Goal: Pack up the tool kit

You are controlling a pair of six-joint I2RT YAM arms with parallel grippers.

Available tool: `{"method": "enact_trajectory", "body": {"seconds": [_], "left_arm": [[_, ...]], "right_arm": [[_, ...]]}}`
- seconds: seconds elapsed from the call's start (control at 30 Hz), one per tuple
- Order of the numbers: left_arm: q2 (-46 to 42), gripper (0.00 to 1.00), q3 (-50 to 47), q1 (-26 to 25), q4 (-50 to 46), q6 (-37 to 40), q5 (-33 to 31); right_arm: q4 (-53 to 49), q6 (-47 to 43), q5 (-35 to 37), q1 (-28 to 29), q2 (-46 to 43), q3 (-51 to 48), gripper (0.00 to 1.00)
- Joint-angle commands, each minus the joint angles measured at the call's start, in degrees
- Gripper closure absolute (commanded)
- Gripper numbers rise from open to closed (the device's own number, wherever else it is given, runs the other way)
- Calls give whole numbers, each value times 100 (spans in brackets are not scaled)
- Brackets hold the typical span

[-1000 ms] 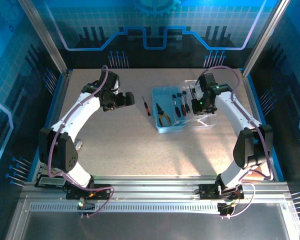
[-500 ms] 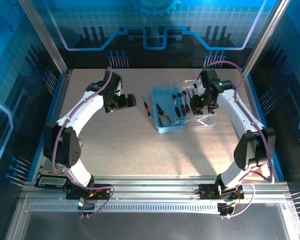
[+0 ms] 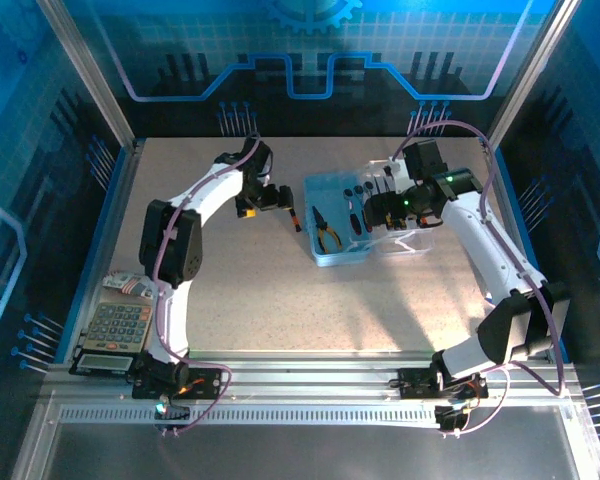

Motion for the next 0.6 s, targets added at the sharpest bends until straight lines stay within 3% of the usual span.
{"method": "enact_trajectory", "body": {"seconds": [0.0,0.57], "left_arm": [[388,1,599,-66,-248,-5,105],[1675,11,2068,-449,-1350,85,-1074]], "right_arm": [[37,7,-151,67,-88,-105,0],[111,6,-212,73,-258,-197,0]]}}
